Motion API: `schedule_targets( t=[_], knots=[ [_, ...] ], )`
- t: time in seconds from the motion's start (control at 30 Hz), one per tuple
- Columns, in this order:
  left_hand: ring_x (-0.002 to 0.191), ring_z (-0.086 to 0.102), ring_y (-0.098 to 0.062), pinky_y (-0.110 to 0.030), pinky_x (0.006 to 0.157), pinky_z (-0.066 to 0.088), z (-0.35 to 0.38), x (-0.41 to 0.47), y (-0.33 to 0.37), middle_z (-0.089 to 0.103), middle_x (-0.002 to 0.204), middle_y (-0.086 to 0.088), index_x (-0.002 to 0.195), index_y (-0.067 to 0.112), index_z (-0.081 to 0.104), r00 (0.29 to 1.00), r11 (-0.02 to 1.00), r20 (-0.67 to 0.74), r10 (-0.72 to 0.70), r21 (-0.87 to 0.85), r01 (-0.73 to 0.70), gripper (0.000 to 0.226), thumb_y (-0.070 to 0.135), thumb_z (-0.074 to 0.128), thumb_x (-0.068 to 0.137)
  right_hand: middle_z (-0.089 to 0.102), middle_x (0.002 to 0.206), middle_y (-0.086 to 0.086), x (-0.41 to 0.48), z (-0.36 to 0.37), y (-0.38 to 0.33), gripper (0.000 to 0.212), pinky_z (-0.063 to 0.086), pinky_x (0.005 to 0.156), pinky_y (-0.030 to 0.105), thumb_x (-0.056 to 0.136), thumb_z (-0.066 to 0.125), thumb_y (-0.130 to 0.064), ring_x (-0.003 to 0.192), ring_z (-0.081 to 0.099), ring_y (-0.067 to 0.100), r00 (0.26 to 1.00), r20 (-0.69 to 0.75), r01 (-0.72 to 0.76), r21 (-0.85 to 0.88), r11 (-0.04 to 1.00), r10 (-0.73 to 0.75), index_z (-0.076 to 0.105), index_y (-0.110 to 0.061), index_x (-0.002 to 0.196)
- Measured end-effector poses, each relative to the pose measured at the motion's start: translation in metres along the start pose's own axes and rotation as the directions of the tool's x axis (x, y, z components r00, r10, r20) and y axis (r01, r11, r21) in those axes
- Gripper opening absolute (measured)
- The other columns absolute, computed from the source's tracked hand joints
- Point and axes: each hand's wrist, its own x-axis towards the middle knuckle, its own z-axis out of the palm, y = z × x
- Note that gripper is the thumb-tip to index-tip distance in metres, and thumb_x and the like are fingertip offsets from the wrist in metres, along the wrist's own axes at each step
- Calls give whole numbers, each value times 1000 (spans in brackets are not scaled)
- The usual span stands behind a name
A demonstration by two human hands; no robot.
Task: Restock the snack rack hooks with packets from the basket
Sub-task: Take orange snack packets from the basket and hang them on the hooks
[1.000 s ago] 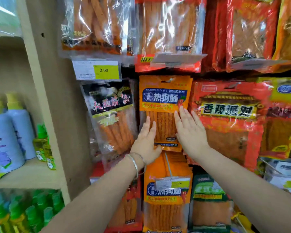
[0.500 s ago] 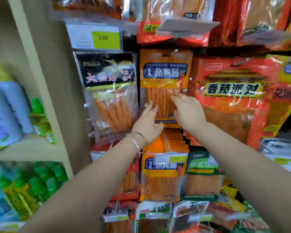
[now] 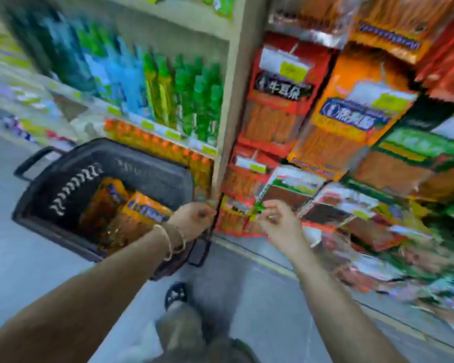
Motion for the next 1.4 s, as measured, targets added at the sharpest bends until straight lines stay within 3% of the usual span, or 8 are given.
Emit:
schedule_targets(
  t=[0.13, 0.23, 0.33, 0.63, 0.9, 1.1, 1.27, 1.4],
  knots=[
    [104, 60, -40, -43, 92, 46, -19, -49, -106, 65, 108, -29, 105, -8, 66, 948, 946, 16, -318, -64, 319, 20, -4, 57, 87, 54, 87, 5, -42, 101, 25, 36, 40, 72, 16, 83, 64, 3, 83, 54, 21, 937, 285, -187, -79, 979, 202, 53, 6, 117],
    [105, 61, -35, -37, 88, 46, -46, -68, -168, 67, 109, -23, 105, -3, 67, 893, 895, -55, -446, -60, 443, 21, 0, 56, 88, 54, 96, 6, -56, 164, 25, 36, 44, 85, 27, 85, 64, -3, 96, 60, 30, 867, 423, -210, -169, 963, 263, 53, 1, 119],
    [107, 61, -30, -32, 87, 45, -84, -68, -218, 67, 111, -15, 110, 6, 68, 857, 858, -52, -512, 9, 513, 24, 9, 53, 91, 57, 99, 3, -50, 221, 10, 35, 39, 76, 16, 86, 63, -9, 96, 62, 22, 818, 497, -202, -223, 954, 290, 54, -7, 121],
    [85, 63, -18, -28, 79, 48, -198, 23, -321, 66, 98, 2, 100, 26, 63, 866, 868, 68, -495, 5, 496, 21, 13, 50, 90, 57, 99, -10, 46, 370, -26, 20, 44, 68, 19, 92, 57, -26, 84, 60, 10, 775, 460, -402, -171, 899, 434, 48, -32, 110],
    [76, 57, -12, -18, 66, 43, -166, 116, -423, 63, 92, 4, 108, 22, 61, 782, 828, 276, -559, 140, 542, 19, 20, 50, 93, 56, 85, 0, 105, 475, 78, 32, 42, 63, 23, 91, 60, -15, 79, 55, 18, 571, 362, -708, -238, 665, 737, 51, -7, 121],
    [109, 58, -31, -33, 90, 46, -99, 166, -479, 62, 118, -14, 121, 9, 59, 678, 803, 431, -596, 324, 500, 36, 25, 58, 89, 56, 92, 9, 118, 535, 151, 25, 40, 60, 24, 90, 60, -12, 79, 53, 21, 557, 236, -791, -140, 595, 796, 55, -4, 114],
    [113, 55, -29, -38, 93, 48, -55, 183, -500, 54, 125, -11, 139, 15, 33, 700, 730, 232, -676, 342, 592, 67, 34, 65, 84, 59, 90, 2, 123, 561, 180, 16, 40, 56, 22, 89, 62, -15, 72, 54, 12, 554, 166, -823, -40, 567, 816, 55, -12, 103],
    [98, 60, -20, -32, 84, 50, -36, 190, -501, 65, 105, -4, 94, 20, 55, 742, 752, 145, -654, 224, 619, 27, 33, 73, 79, 60, 85, -1, 124, 570, 185, 23, 45, 61, 24, 91, 53, -14, 71, 58, 14, 508, 246, -848, -28, 530, 826, 53, -16, 114]
  ],
)
